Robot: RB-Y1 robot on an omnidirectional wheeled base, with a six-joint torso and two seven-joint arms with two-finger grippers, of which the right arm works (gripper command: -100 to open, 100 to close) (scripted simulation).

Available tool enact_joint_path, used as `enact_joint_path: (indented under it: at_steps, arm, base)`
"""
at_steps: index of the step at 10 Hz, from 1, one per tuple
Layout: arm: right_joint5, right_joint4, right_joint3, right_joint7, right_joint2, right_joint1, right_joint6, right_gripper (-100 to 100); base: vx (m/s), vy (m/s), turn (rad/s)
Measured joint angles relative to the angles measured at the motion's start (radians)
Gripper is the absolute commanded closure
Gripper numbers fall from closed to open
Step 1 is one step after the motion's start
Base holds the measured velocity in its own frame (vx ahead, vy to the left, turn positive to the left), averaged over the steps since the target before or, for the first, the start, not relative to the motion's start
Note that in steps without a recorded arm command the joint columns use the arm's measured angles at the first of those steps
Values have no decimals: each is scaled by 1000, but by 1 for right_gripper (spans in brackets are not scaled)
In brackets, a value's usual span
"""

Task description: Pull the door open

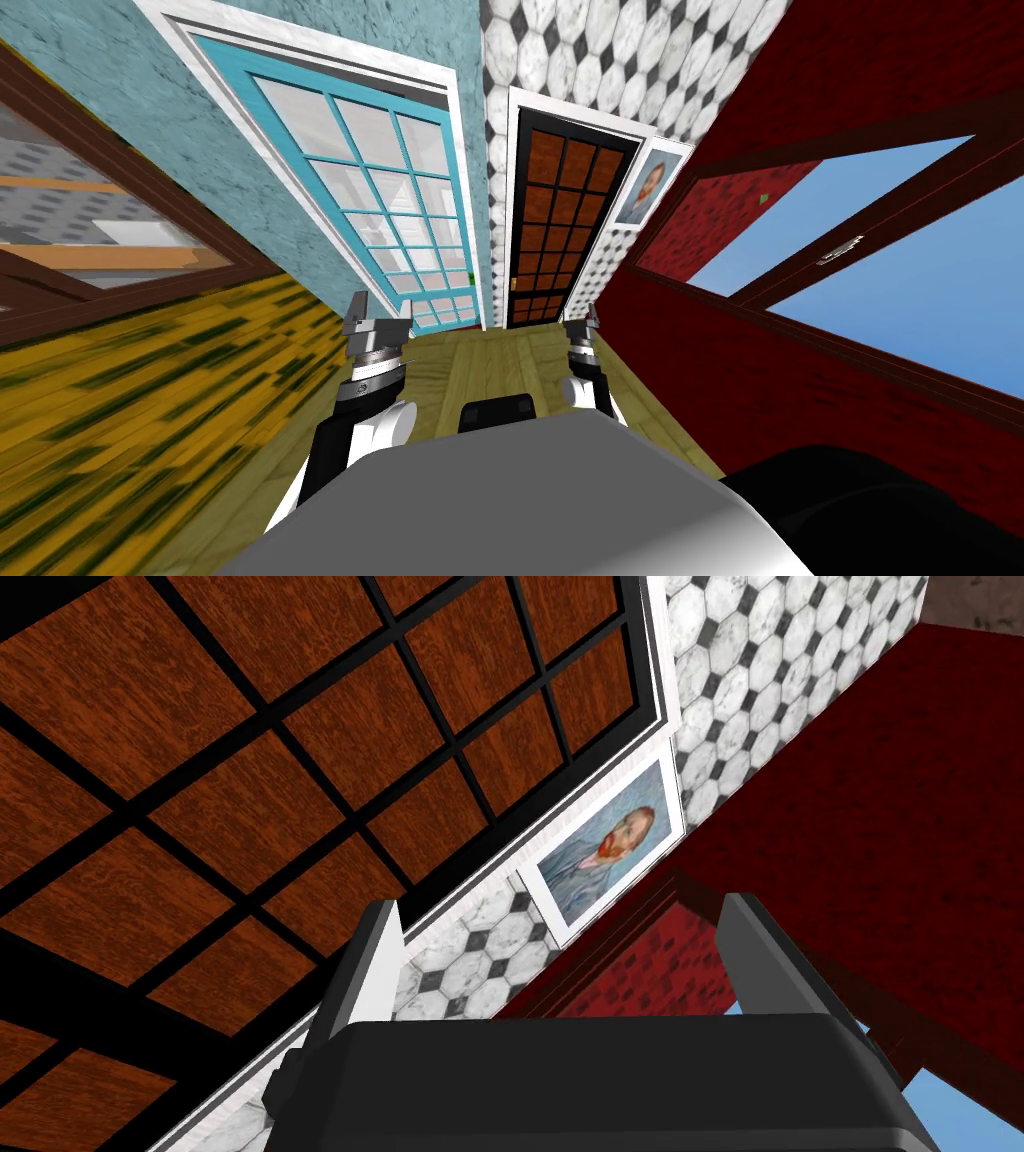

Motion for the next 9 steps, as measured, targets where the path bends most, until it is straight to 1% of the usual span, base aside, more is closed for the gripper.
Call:
enact_joint_path:
  at_steps: [1, 2, 3, 4, 5, 6, 7, 9]
  arm:
    - [-8, 20, 0, -18, -3, -3, -7, -100]
    - [-18, 50, -6, -36, -7, -19, -12, -100]
    - [-29, 64, -9, -58, -13, -16, -16, -100]
    - [-39, 89, -11, -80, -18, -20, -26, -100]
    - [-46, 116, -10, -98, -16, -28, -35, -100]
    - [-56, 141, -13, -118, -20, -35, -42, -100]
    - [-71, 173, -22, -146, -33, -41, -54, -100]
    - [-90, 206, -23, -191, -36, -38, -67, -100]
  base:
    - [106, -9, 165]
    - [94, -21, 184]
    - [97, -27, 170]
    - [98, -24, 153]
    - [105, -23, 164]
    - [109, -17, 181]
    - [99, -20, 187]
    - [91, -24, 180]
